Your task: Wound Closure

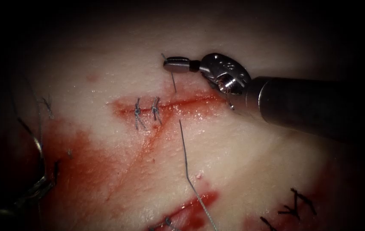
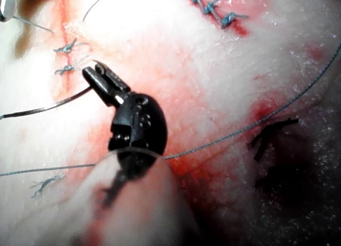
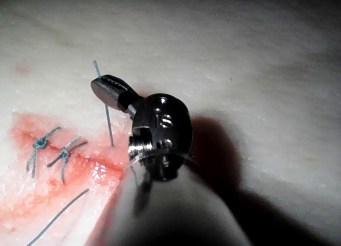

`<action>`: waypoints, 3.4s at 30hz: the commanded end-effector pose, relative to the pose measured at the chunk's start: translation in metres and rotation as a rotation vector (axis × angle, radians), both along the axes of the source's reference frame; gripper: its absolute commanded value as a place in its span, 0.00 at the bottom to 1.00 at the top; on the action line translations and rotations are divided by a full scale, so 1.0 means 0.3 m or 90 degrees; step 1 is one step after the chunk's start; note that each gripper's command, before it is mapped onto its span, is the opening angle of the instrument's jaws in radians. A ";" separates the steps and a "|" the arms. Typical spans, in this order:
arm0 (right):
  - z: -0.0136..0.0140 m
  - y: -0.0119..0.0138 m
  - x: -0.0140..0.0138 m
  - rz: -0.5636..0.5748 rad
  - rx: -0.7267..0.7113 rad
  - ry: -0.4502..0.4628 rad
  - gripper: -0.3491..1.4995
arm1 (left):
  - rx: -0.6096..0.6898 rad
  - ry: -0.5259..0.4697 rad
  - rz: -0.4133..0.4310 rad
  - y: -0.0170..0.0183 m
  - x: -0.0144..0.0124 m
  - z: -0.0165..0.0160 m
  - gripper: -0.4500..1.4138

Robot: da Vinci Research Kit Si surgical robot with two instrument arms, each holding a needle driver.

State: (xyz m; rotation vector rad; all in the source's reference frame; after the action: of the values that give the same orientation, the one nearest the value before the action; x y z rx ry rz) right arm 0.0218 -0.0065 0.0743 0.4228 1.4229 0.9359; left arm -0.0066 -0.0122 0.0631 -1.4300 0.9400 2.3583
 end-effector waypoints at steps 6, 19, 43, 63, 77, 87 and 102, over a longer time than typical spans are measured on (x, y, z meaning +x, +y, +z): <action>-0.0035 0.0000 -0.0064 0.010 0.001 0.018 0.85 | -0.003 0.053 -0.006 0.021 0.0039 0.004 0.00; -0.0264 -0.0065 -0.0199 0.045 -0.053 0.016 0.99 | -0.014 0.224 -0.057 0.061 0.0105 0.032 0.00; -0.0293 -0.0122 -0.0211 0.041 -0.064 0.022 0.99 | 0.140 0.245 -0.084 0.068 0.0104 0.066 0.85; -0.0286 -0.0144 -0.0244 0.022 -0.124 0.003 0.95 | 0.162 0.080 0.158 0.047 -0.0164 0.029 0.71; -0.0285 -0.0143 -0.0271 0.010 -0.149 0.001 0.95 | -0.049 0.018 0.400 0.034 -0.0436 0.030 0.35; -0.0285 -0.0144 -0.0271 0.009 -0.149 0.001 0.95 | -0.080 0.083 0.497 0.015 -0.0578 0.040 0.69; -0.0264 -0.0158 -0.0253 0.008 -0.155 0.001 0.96 | -0.096 0.109 0.530 -0.003 -0.0660 0.040 0.69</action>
State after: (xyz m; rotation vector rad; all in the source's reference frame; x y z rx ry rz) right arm 0.0134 -0.0116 0.0659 0.2325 1.5184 0.7624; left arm -0.0260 -0.0136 0.0747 -1.9922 0.6210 3.0778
